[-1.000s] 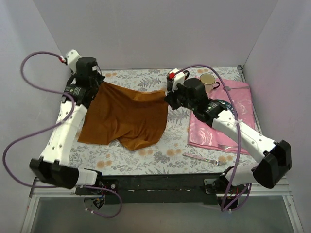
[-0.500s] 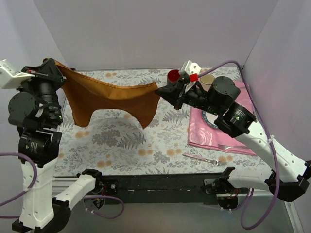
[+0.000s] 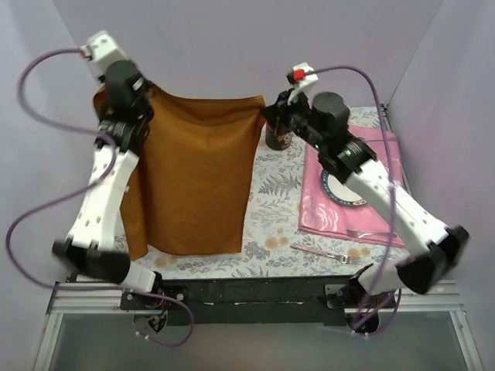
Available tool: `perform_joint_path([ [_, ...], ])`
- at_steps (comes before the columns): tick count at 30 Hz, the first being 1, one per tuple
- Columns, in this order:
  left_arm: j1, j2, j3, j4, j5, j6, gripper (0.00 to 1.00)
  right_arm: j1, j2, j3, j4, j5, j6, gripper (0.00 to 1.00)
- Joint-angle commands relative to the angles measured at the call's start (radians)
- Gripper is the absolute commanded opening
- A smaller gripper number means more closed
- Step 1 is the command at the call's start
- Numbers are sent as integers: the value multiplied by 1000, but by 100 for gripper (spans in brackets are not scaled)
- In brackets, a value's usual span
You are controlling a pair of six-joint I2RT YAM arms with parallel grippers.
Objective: Fold the napkin, place the utensils inside, and roll it up
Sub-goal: Flatten the napkin out
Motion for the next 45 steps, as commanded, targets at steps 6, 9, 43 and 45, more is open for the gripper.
perform_joint_path([
  [6, 47, 864, 428, -257, -80, 216, 26, -168, 651, 355, -318, 34, 8, 1],
  [9, 44, 992, 584, -318, -179, 204, 58, -165, 834, 622, -500, 160, -81, 19],
  [43, 197, 201, -684, -228, 484, -304, 63, 243, 376, -306, -118, -159, 144, 57],
  [45, 197, 227, -677, -241, 487, -307, 60, 243, 372, -315, -111, -159, 152, 56],
])
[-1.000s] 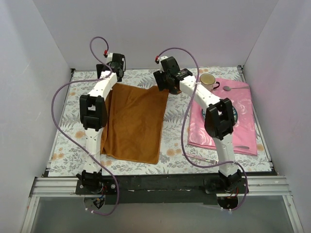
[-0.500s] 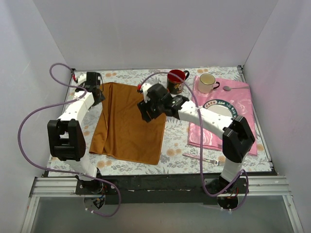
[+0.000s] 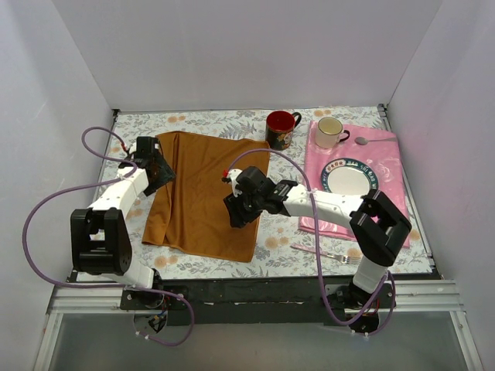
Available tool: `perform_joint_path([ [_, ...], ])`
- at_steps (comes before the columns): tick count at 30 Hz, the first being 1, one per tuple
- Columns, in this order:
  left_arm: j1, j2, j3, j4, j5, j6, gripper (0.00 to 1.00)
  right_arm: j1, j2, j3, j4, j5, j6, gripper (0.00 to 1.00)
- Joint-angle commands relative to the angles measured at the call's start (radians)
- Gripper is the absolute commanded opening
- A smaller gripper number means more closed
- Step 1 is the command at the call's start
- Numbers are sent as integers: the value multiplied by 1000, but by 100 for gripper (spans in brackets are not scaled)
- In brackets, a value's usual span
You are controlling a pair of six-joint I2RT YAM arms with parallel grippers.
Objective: Fold the napkin, place the utensils inside, and roll it up
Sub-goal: Flatten the napkin out
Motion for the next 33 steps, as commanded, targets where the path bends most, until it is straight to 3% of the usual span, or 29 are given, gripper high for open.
perform_joint_path([
  [1, 0, 30, -18, 11, 34, -9, 58, -2, -62, -17, 95, -16, 37, 56],
  [8, 0, 74, -38, 45, 51, -6, 47, -1, -54, -39, 109, -9, 37, 54],
  [17, 0, 127, -73, 76, 53, -17, 40, -5, -17, -63, 144, -24, 51, 51],
  [21, 0, 144, -64, 80, 50, -23, 28, -4, 13, -65, 156, -39, 60, 47],
  [23, 0, 140, -56, 71, 36, -21, 16, -4, 32, -63, 153, -35, 60, 40],
  [26, 0, 127, -30, 37, -30, -17, 4, -2, 64, -62, 143, -24, 63, 32],
  [29, 2, 131, 14, -19, -148, -14, 0, -4, 96, -60, 132, -13, 64, 22],
  [33, 29, 180, 106, -107, -309, -23, 0, -4, 113, -74, 121, 39, 84, 18],
])
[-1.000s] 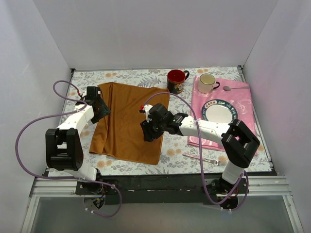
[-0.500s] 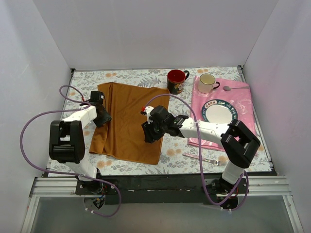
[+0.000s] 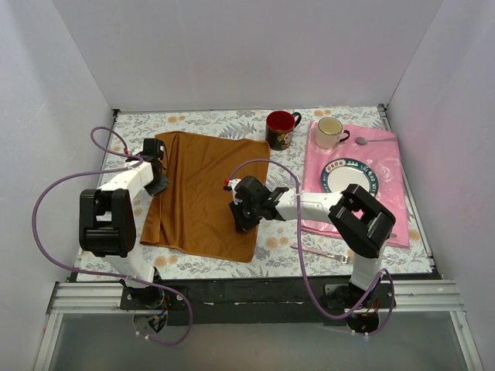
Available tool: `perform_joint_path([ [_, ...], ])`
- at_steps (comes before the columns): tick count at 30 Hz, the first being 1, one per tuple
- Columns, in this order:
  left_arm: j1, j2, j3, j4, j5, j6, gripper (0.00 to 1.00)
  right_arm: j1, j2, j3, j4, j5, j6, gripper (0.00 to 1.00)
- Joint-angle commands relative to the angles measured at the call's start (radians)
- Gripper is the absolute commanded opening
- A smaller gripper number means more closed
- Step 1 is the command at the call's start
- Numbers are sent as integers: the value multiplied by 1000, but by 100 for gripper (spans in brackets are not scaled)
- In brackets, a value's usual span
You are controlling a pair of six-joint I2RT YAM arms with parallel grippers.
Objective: Fold the napkin, place the utensils inside, and roll it up
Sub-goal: Flatten the napkin out
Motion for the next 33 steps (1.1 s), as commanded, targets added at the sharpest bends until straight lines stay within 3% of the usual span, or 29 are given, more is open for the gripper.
perform_joint_path([
  [1, 64, 41, 146, -97, -250, -12, 0, -7, 12, -12, 0, 57, 26, 18],
  [4, 150, 162, 260, -193, -360, -54, 1, -14, 16, -14, -17, 77, 31, 17],
  [5, 169, 196, 374, -241, -433, -76, 1, -16, 15, -15, -24, 83, 23, 17],
  [7, 210, 277, 461, -324, -493, -109, 27, -17, 9, -14, -46, 109, 14, 17],
  [9, 232, 328, 597, -431, -460, -153, 42, -19, -13, -3, -60, 112, -18, 15],
  [11, 218, 307, 619, -430, -411, -129, 52, -17, -40, 6, -75, 103, -32, 15],
  [13, 192, 230, 559, -337, -274, -54, 64, -16, -50, 40, -105, 77, -58, 15],
  [15, 177, 176, 475, -256, -169, -25, 65, -17, -51, 65, -121, 39, -70, 17],
  [16, 176, 122, 435, -220, -12, 30, 65, -17, -48, 81, -123, 22, -73, 17],
  [19, 172, 64, 329, -166, 145, 35, 63, -17, -34, 109, -150, -29, -82, 20],
  [22, 144, 44, 224, -160, 154, 20, 57, -17, -34, 121, -167, -63, -84, 20],
  [25, 109, 72, 185, -297, 15, -95, 56, -17, -43, 124, -188, -84, -87, 20],
  [26, 94, 63, 168, -360, -90, -129, 58, -16, -51, 117, -192, -87, -90, 21],
  [29, 60, -9, 57, -384, -166, -239, 62, -17, -72, 97, -190, -83, -92, 21],
  [33, 46, -143, -82, -313, -80, -279, 61, -19, -103, 43, -182, -95, -93, 21],
])
